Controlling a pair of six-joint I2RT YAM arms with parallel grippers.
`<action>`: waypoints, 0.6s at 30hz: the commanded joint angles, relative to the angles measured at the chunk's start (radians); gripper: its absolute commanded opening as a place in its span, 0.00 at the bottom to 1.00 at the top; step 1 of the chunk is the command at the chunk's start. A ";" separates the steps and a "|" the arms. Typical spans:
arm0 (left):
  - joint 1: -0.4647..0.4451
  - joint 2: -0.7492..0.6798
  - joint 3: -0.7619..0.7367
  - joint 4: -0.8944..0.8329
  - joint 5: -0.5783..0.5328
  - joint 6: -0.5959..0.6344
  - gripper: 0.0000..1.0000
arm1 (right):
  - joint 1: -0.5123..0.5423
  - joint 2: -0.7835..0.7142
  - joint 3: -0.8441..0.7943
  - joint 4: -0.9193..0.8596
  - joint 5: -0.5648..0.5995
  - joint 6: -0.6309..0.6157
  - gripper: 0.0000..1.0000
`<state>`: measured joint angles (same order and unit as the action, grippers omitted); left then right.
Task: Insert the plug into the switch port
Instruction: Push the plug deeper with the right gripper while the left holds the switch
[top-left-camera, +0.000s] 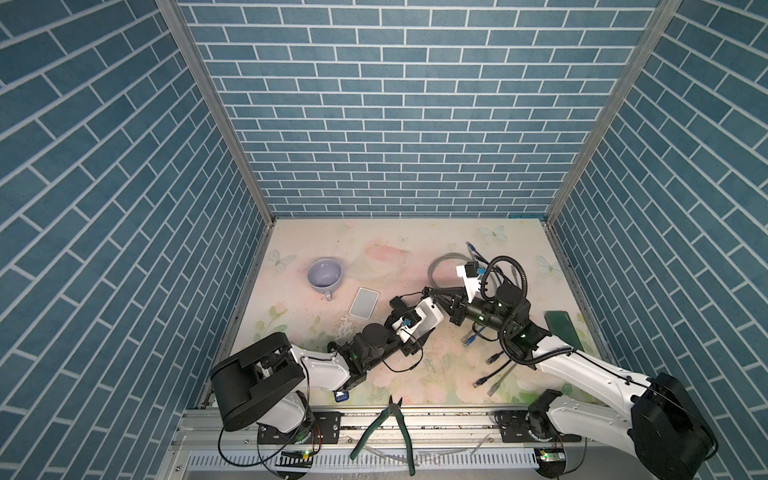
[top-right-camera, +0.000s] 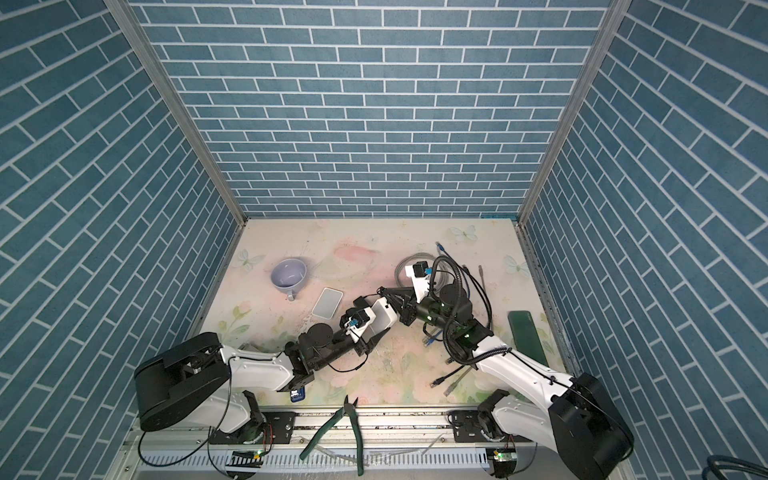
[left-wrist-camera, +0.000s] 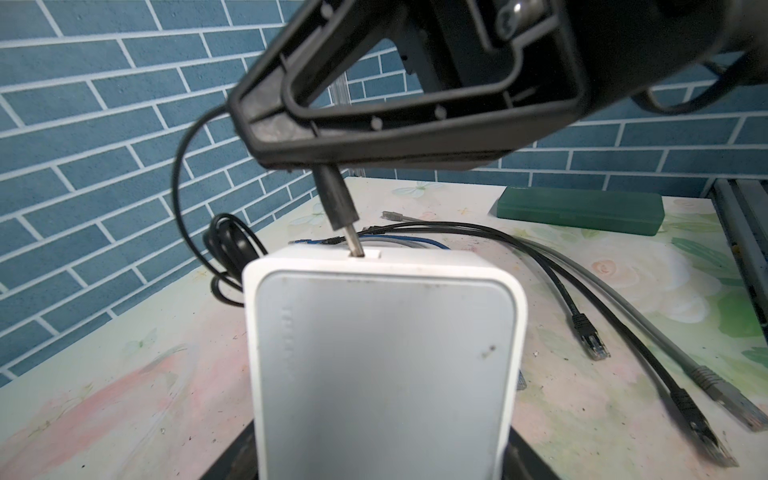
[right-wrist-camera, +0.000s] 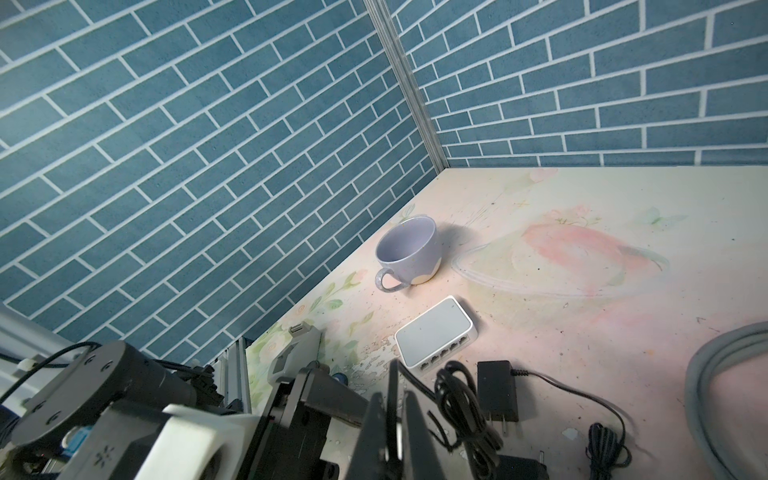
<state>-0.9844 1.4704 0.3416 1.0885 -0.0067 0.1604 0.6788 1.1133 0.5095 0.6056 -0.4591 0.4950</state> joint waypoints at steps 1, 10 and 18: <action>0.001 0.005 0.004 0.076 -0.002 -0.013 0.45 | 0.004 -0.017 -0.022 0.046 -0.006 0.033 0.00; 0.000 0.007 -0.002 0.088 -0.026 -0.038 0.45 | 0.004 -0.048 -0.022 0.053 -0.012 0.036 0.00; 0.000 0.005 0.012 0.062 -0.028 -0.059 0.45 | 0.004 -0.067 -0.023 0.039 -0.013 0.033 0.00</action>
<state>-0.9844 1.4712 0.3416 1.1263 -0.0223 0.1200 0.6788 1.0676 0.5091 0.6136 -0.4610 0.5014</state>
